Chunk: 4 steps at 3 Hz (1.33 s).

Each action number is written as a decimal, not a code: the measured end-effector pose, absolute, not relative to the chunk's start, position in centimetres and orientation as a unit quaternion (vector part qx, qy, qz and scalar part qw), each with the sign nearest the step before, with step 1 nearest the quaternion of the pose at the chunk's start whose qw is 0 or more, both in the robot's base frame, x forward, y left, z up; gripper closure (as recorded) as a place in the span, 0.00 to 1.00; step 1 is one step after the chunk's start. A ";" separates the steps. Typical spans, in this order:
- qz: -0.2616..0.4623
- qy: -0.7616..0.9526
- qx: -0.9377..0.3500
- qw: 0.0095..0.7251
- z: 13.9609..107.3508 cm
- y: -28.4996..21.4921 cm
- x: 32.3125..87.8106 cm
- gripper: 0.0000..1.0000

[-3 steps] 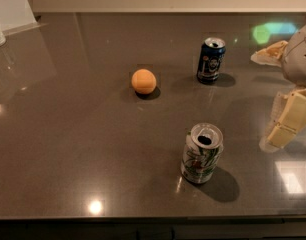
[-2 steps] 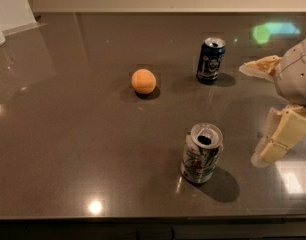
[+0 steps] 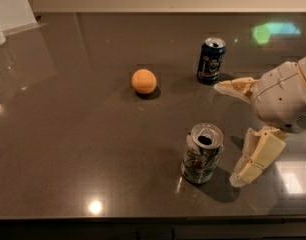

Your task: Move 7up can near pepsi can

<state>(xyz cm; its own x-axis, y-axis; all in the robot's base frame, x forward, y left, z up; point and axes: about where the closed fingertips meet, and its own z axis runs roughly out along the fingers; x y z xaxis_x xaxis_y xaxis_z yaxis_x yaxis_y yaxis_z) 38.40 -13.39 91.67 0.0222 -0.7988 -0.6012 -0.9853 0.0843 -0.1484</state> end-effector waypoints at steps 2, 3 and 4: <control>0.208 0.663 -0.659 0.289 90.5 -11.2 37.2 0.00; 0.221 0.658 -0.660 0.287 90.0 -10.6 36.7 0.16; 0.232 0.654 -0.661 0.286 89.9 -10.2 36.3 0.40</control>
Offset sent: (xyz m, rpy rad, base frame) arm -0.0184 0.0300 -0.0215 0.1101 0.0730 0.0697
